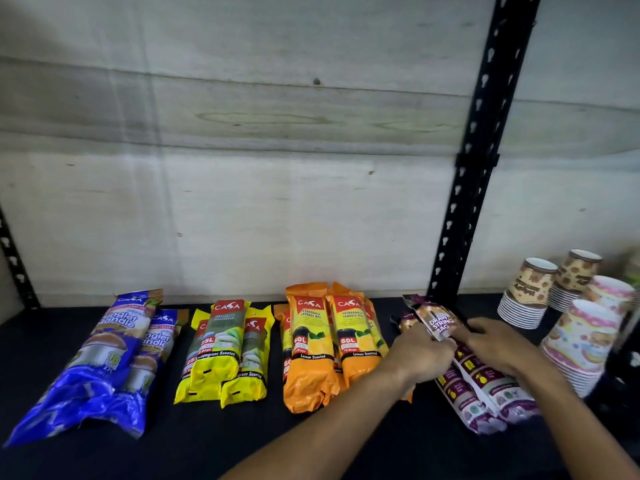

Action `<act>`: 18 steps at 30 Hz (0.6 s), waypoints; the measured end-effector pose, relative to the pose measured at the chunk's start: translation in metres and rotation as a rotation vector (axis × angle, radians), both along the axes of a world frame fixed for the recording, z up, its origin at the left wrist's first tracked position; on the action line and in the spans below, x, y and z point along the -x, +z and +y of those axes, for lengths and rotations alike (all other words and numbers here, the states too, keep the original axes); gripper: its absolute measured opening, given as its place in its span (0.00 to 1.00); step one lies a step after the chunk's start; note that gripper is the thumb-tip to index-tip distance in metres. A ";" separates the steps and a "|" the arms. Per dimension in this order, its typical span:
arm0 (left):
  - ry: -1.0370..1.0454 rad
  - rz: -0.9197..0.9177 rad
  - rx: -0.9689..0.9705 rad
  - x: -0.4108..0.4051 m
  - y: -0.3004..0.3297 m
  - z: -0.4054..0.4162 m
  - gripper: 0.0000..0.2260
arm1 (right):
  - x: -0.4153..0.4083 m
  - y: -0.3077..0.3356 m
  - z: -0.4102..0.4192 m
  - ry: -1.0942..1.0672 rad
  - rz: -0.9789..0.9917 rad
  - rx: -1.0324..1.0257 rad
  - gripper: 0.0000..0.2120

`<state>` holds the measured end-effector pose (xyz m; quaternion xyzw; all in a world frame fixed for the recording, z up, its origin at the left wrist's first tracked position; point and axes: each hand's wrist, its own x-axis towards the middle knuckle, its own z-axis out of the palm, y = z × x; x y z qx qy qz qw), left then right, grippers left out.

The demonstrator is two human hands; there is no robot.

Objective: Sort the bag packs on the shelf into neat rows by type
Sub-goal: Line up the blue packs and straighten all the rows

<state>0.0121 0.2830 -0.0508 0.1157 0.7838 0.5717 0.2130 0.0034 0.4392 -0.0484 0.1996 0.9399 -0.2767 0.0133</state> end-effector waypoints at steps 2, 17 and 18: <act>0.024 -0.061 -0.027 0.010 -0.004 0.009 0.07 | -0.001 -0.004 0.002 0.009 -0.010 0.060 0.21; 0.020 -0.195 0.028 0.071 -0.020 0.026 0.16 | 0.025 -0.007 -0.005 -0.012 0.025 0.263 0.25; 0.025 -0.201 0.027 0.075 -0.020 0.024 0.16 | 0.028 -0.007 -0.007 -0.008 0.022 0.262 0.25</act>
